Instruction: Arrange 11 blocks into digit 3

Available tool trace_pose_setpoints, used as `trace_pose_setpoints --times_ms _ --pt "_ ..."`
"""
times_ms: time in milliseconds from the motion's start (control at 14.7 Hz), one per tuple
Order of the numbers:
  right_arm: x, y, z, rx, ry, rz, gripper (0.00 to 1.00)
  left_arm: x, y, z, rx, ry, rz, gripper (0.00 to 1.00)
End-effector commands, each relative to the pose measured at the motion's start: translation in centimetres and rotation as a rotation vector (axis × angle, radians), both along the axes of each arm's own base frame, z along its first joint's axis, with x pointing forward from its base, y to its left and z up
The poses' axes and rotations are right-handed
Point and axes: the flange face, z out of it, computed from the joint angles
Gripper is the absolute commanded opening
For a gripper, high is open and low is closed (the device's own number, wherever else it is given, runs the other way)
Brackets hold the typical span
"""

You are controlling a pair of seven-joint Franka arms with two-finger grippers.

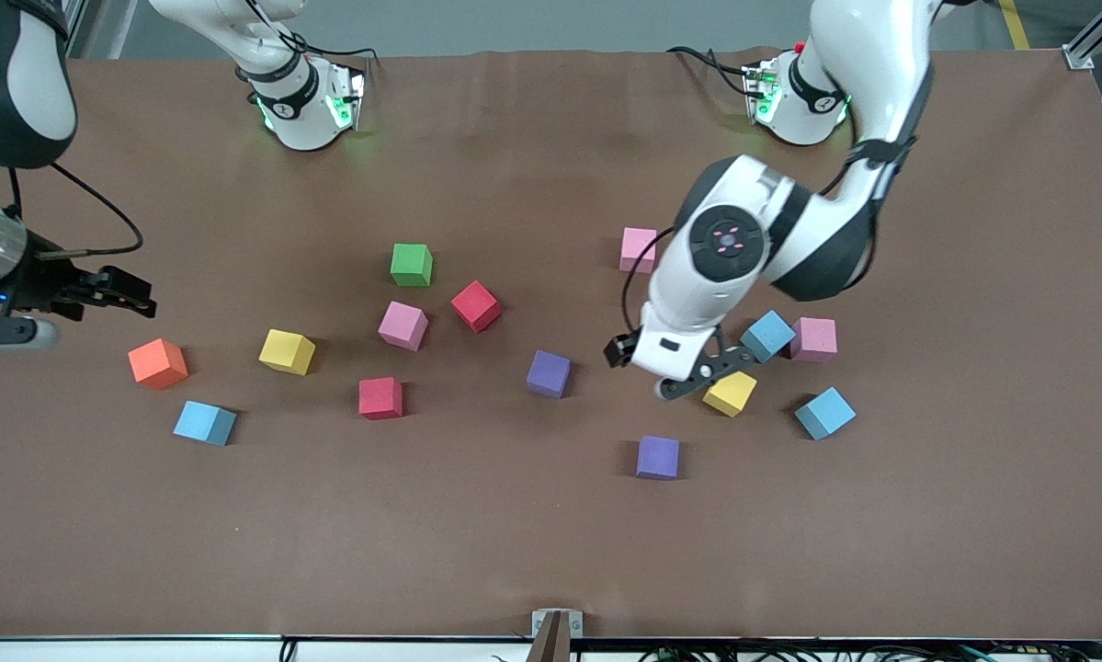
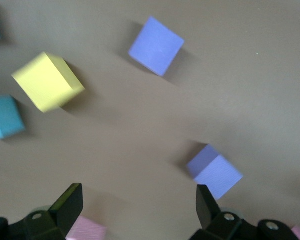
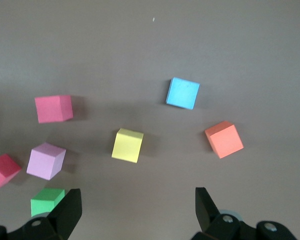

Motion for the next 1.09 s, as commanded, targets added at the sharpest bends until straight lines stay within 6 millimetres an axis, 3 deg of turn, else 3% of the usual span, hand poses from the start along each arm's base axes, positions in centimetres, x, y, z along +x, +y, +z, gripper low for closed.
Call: trace_pose_setpoints --times_ms 0,136,272,612,816,1020 --pt "-0.4 2.6 -1.7 0.032 0.048 0.026 1.00 -0.7 -4.2 -3.9 -0.018 -0.002 0.214 1.00" --pt "-0.5 5.6 -3.0 0.068 0.064 -0.055 1.00 -1.1 -6.3 -6.5 -0.063 -0.018 0.359 1.00" --pt "-0.9 10.6 -4.4 0.049 0.092 -0.132 1.00 -1.9 -8.0 -9.2 -0.082 -0.012 0.456 1.00" --pt "-1.3 17.4 -8.9 0.007 0.136 -0.212 1.00 -2.8 -9.2 -14.0 -0.084 0.024 0.629 1.00" --pt "-3.4 22.8 -12.0 -0.007 0.108 -0.306 1.00 -3.3 -10.0 -16.2 -0.112 0.018 0.647 1.00" --pt "-6.0 28.8 -16.0 -0.029 0.091 -0.439 1.00 -3.0 -10.1 -17.1 -0.139 0.002 0.639 1.00"
